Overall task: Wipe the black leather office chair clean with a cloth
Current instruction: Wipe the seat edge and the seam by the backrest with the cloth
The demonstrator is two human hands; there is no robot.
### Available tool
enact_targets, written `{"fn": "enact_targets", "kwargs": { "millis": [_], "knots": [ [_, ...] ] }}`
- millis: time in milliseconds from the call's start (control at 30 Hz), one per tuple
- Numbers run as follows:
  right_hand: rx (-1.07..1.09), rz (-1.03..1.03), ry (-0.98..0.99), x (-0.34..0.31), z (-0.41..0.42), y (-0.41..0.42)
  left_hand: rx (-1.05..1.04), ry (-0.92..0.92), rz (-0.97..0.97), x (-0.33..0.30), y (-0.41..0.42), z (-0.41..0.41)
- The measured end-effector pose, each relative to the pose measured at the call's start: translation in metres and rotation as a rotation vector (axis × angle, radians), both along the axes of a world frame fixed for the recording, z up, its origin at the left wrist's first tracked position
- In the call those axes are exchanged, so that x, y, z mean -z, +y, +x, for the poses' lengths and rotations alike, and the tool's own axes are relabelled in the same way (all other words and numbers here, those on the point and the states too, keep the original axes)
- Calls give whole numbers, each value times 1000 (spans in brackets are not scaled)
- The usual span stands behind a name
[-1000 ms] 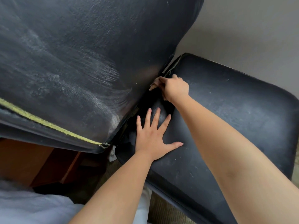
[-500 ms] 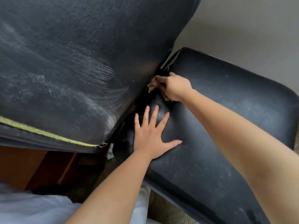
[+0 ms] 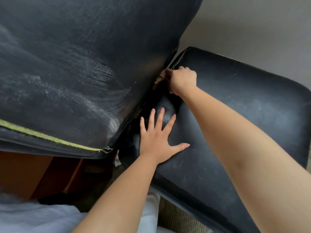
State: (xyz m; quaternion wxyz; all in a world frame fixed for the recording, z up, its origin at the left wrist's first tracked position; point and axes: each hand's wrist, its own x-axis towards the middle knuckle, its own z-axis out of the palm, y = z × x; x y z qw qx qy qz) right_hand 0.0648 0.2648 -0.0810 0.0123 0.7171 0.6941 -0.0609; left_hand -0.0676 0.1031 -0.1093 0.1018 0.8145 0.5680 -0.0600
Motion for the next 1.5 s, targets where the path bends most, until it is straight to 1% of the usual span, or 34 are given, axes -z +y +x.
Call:
{"fn": "enact_targets", "kwargs": {
  "millis": [100, 167, 233, 300, 400, 500, 667, 733, 867, 1100, 1133, 1233, 1300, 1367, 1500],
  "knots": [
    [48, -67, 23, -7, 2, 10, 9, 4, -9, 0, 4, -1],
    [10, -73, 34, -7, 1, 4, 8, 9, -40, 0, 4, 0],
    [-78, -28, 42, 0, 2, -8, 2, 4, -48, 0, 4, 0],
    [-115, 24, 40, 4, 8, -15, 1, -4, -52, -1, 4, 1],
    [-50, 37, 4, 0, 12, -1, 0, 1, -40, 0, 4, 0],
    [38, -10, 61, -2, 8, 4, 6, 7, -43, 0, 5, 0],
    [-30, 15, 76, 7, 6, -15, 3, 10, -43, 0, 3, 0],
    [-15, 26, 66, 3, 10, -8, 1, 7, -52, 0, 4, 0],
    [58, -47, 106, -5, 4, 4, 10, 5, -78, -1, 6, 0],
    [-12, -1, 108, 1, 1, -27, 14, 46, -111, -3, 7, 0],
    [-4, 16, 118, -5, 2, -30, 23, 53, -137, -5, 7, 0],
    [91, 85, 235, -21, 2, -49, 66, 64, -232, -19, 10, -2],
    [86, 77, 235, -29, 4, -69, 94, 46, -291, -31, 13, -8],
    [78, 70, 221, -35, 6, -92, 104, 28, -295, -43, 13, -16],
    [176, 59, 294, -48, 11, -125, 131, 46, -254, -60, -4, -30]
  ]
}}
